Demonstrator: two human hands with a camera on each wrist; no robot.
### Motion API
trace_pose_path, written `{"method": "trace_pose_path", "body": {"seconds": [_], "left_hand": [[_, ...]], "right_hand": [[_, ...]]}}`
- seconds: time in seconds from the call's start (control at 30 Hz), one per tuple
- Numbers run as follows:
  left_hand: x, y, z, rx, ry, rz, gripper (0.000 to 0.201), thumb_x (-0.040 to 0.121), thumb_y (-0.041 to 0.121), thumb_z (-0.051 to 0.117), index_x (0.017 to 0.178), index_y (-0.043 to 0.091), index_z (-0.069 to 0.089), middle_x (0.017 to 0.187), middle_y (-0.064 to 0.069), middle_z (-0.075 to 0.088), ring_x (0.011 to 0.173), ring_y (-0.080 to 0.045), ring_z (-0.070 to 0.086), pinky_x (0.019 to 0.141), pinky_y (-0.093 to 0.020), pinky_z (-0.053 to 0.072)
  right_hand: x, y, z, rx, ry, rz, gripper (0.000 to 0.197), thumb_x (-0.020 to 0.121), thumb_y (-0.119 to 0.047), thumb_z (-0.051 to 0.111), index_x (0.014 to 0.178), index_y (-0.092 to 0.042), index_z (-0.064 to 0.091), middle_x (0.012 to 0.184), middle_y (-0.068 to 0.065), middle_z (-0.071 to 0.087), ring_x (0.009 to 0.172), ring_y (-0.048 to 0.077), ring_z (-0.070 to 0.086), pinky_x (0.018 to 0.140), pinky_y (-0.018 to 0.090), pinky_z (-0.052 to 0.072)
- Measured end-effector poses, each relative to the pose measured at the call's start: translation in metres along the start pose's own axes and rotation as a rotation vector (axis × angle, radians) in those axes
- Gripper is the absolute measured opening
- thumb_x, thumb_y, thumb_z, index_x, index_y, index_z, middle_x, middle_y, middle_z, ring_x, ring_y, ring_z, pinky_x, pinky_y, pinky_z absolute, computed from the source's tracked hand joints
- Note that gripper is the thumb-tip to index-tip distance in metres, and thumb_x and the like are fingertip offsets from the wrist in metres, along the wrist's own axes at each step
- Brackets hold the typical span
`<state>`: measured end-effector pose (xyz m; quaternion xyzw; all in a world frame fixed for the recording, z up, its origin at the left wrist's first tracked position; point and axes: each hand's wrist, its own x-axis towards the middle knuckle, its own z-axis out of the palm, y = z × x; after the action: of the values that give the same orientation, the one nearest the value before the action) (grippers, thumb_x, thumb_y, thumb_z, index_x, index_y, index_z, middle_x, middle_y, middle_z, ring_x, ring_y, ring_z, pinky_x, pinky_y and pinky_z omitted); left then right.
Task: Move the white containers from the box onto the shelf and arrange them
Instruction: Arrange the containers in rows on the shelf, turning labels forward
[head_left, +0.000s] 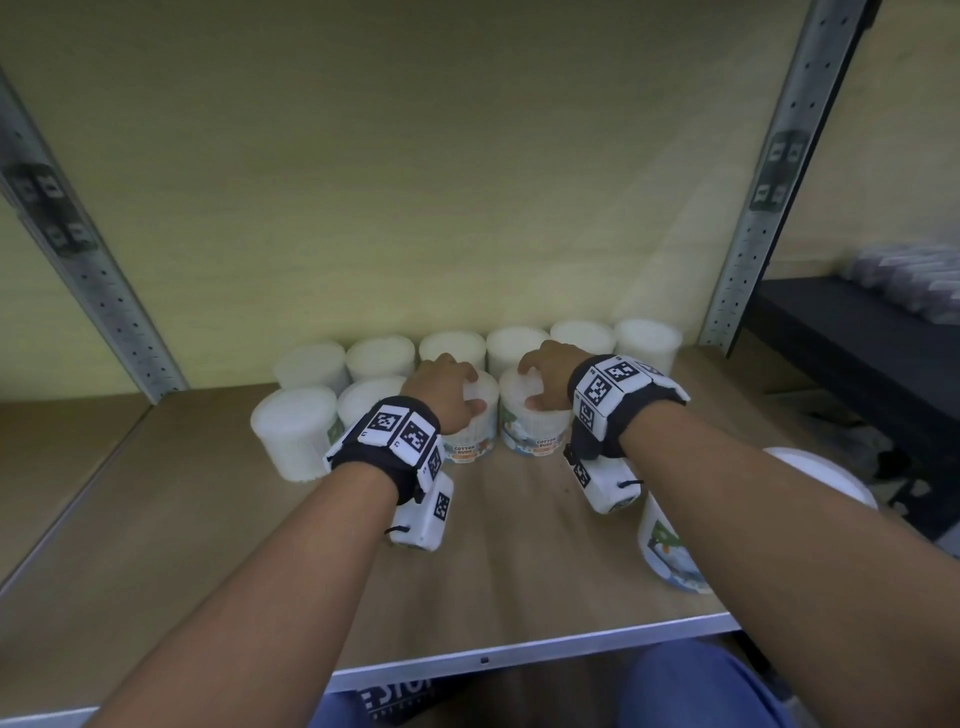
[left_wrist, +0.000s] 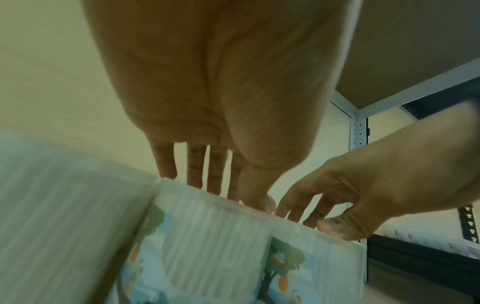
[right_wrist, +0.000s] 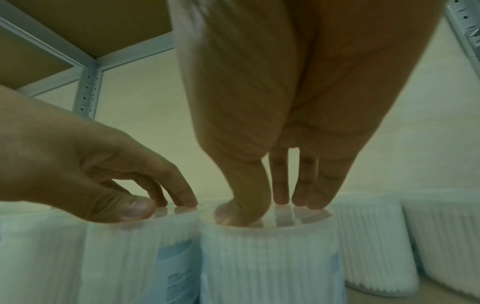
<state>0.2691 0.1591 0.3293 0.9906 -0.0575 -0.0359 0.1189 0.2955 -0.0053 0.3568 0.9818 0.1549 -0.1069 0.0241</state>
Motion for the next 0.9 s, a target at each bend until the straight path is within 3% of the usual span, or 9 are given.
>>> {"method": "trace_pose_path", "body": {"seconds": [0.73, 0.9], "left_hand": [[-0.103, 0.019, 0.006, -0.047, -0.032, 0.021, 0.049, 0.092, 0.037, 0.055, 0.137, 0.02, 0.044, 0.141, -0.006, 0.039, 0.132, -0.027, 0.036, 0.109, -0.044, 0.035], [-0.127, 0.028, 0.008, -0.038, -0.051, 0.028, 0.05, 0.093, 0.038, 0.053, 0.138, 0.021, 0.043, 0.143, -0.004, 0.035, 0.135, -0.025, 0.031, 0.111, -0.043, 0.033]], "right_hand": [[-0.1, -0.014, 0.017, -0.002, -0.026, -0.064, 0.061, 0.09, -0.038, 0.059, 0.144, -0.019, 0.037, 0.147, 0.008, 0.037, 0.132, 0.029, 0.044, 0.109, 0.039, 0.038], [-0.126, -0.013, 0.023, -0.043, -0.001, -0.081, 0.061, 0.092, -0.041, 0.056, 0.144, -0.019, 0.036, 0.148, 0.006, 0.038, 0.132, 0.026, 0.043, 0.107, 0.034, 0.035]]}}
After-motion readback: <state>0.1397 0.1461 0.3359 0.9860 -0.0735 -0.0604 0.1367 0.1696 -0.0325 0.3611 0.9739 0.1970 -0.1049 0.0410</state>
